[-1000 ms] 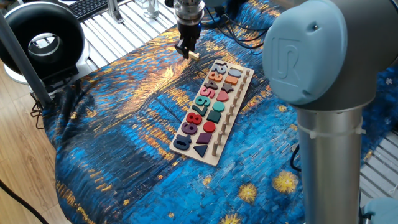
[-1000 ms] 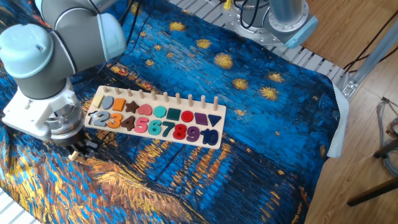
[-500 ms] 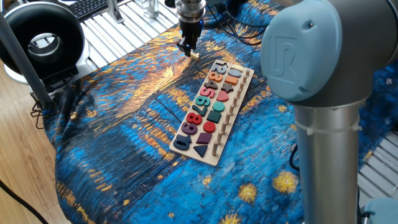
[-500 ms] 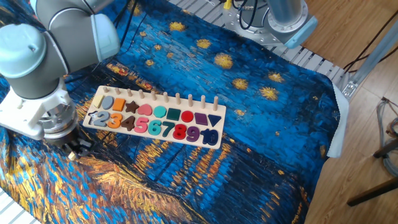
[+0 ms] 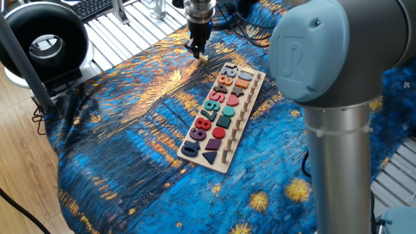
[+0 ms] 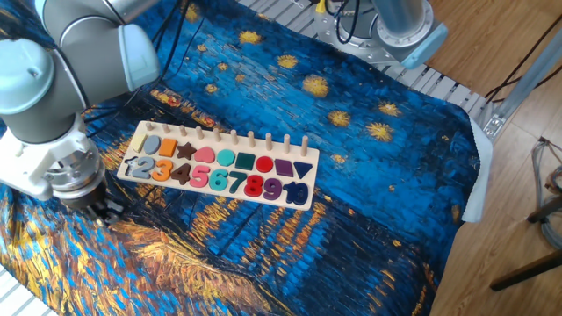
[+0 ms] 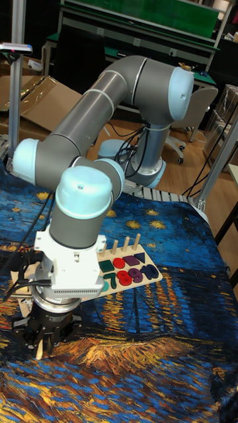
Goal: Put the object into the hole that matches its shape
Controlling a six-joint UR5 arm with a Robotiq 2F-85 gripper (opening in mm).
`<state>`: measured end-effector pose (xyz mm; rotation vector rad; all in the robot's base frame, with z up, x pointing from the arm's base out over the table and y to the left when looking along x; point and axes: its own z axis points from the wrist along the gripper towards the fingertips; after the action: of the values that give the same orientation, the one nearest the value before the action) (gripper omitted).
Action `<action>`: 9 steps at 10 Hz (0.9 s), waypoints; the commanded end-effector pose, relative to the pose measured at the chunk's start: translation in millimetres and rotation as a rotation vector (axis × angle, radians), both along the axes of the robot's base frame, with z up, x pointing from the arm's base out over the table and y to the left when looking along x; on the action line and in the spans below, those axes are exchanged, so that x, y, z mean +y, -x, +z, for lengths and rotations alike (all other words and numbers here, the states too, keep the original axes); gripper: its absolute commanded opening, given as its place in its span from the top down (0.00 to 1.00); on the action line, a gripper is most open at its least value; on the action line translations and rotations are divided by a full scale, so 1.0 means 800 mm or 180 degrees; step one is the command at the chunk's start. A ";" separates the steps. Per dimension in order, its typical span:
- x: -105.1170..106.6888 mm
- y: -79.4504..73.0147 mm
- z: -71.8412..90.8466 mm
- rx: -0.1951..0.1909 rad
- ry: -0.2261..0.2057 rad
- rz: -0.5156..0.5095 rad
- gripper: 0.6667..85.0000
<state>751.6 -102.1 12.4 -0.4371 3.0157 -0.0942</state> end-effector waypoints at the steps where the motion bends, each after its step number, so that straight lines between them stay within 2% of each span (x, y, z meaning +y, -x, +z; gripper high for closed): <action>1: 0.000 -0.002 -0.005 -0.0002 -0.0103 -0.0112 0.64; 6: -0.001 0.005 -0.008 0.0045 -0.0184 -0.0206 0.69; 9: -0.001 0.009 -0.007 0.0082 -0.0179 -0.0275 0.81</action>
<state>746.1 -103.8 5.5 -0.3414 3.0451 -0.0306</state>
